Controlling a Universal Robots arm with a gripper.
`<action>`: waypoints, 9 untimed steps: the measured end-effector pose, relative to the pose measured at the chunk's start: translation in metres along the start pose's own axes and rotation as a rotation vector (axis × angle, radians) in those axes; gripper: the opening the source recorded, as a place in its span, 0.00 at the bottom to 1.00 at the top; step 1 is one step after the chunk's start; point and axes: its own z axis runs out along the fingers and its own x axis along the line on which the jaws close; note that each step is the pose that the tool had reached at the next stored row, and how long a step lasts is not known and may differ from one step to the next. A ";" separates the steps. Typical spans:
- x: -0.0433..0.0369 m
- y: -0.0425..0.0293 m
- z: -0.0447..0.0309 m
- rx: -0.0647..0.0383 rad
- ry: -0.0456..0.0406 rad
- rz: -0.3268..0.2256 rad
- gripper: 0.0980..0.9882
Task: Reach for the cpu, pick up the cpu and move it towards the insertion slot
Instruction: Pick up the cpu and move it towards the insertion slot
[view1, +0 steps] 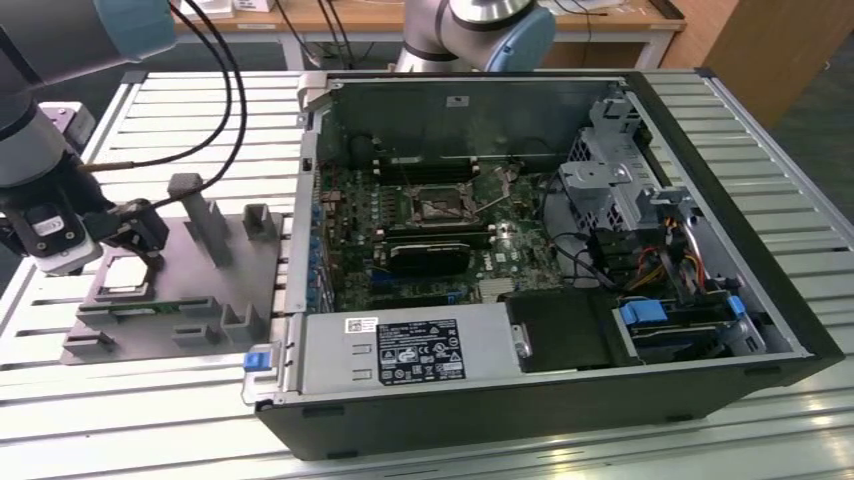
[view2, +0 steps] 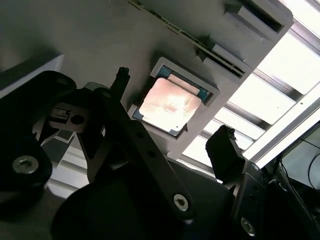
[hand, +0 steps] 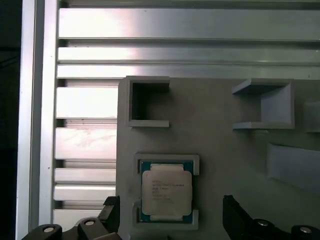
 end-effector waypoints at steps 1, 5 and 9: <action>0.0002 0.0004 0.0010 0.000 -0.0002 0.005 0.89; 0.0007 0.0028 0.0052 0.000 -0.0002 0.009 0.89; 0.0020 0.0033 0.0107 0.000 -0.0005 0.009 0.89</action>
